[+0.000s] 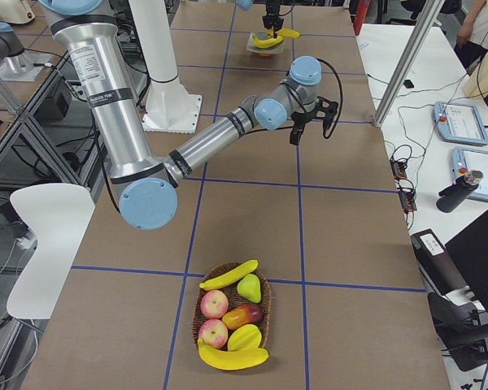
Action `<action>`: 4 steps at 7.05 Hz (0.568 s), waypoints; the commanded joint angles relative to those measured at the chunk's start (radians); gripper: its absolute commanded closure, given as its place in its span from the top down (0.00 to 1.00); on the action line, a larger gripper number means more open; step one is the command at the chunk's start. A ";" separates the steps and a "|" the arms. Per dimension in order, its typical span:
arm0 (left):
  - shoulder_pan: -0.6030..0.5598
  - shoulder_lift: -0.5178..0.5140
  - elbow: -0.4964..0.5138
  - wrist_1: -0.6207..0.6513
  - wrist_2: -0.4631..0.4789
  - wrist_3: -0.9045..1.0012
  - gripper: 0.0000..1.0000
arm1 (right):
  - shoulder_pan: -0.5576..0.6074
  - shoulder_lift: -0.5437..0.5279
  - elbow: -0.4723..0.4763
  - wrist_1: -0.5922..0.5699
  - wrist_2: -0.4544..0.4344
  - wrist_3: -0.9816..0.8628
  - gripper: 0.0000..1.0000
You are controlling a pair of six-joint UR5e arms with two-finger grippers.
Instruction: Transfer all bananas from basket to plate
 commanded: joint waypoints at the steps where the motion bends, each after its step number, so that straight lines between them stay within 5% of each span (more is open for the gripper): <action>1: 0.004 0.002 0.040 -0.002 0.000 0.000 0.00 | 0.001 0.000 -0.004 -0.001 0.017 0.000 1.00; 3: 0.007 0.001 0.062 -0.002 0.000 -0.002 0.02 | 0.001 0.000 0.000 -0.001 0.017 0.002 1.00; 4: 0.010 0.001 0.064 -0.002 0.000 -0.005 0.58 | 0.001 0.000 -0.002 -0.001 0.017 0.002 1.00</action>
